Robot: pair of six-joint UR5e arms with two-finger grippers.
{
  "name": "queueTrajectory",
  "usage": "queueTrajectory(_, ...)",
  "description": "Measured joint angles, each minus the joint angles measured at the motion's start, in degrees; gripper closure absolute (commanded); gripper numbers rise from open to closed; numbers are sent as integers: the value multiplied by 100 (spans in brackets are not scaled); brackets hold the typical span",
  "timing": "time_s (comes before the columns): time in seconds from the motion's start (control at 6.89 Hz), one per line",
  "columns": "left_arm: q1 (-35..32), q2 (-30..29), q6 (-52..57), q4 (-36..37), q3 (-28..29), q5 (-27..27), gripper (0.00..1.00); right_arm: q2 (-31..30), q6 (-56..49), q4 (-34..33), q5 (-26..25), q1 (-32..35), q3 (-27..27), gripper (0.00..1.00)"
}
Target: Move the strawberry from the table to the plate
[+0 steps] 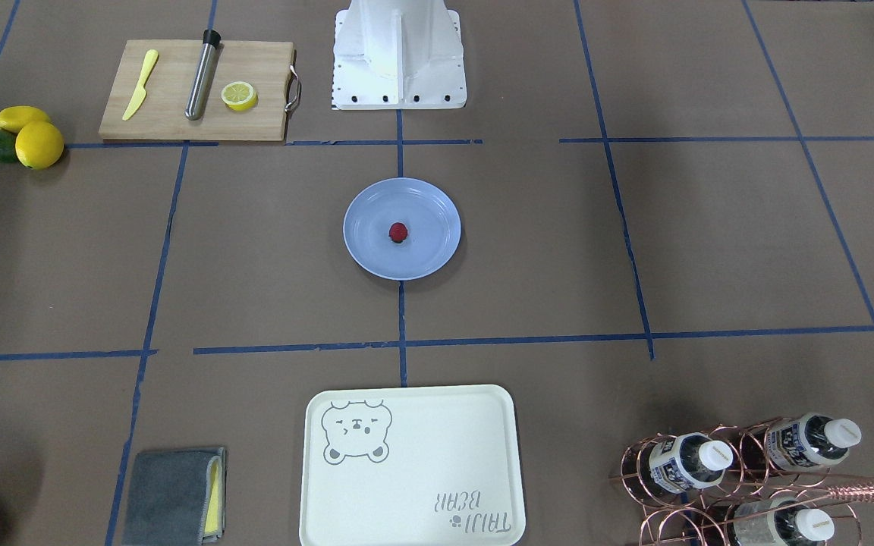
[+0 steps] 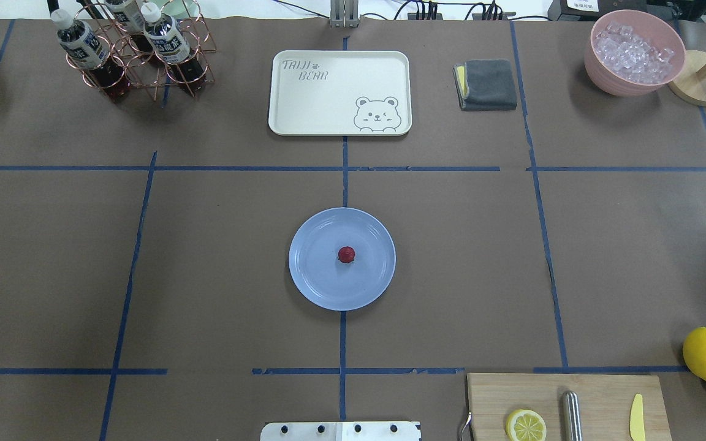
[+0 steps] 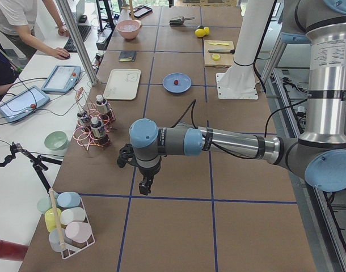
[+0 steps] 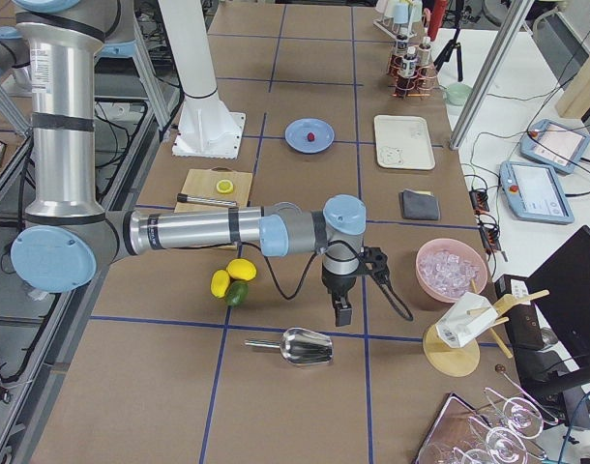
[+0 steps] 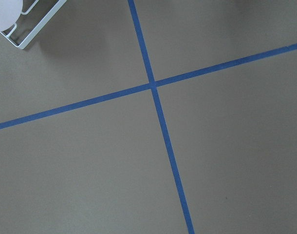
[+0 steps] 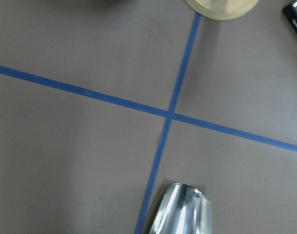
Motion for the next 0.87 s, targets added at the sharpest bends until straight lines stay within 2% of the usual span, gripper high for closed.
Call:
queueTrajectory(0.29, 0, 0, -2, -5, 3, -2, 0, -194, -25, 14, 318, 188, -10, 0)
queueTrajectory(0.87, 3, 0, -2, -5, 10, -3, 0, -228, -13, 15, 352, 201, -30, 0)
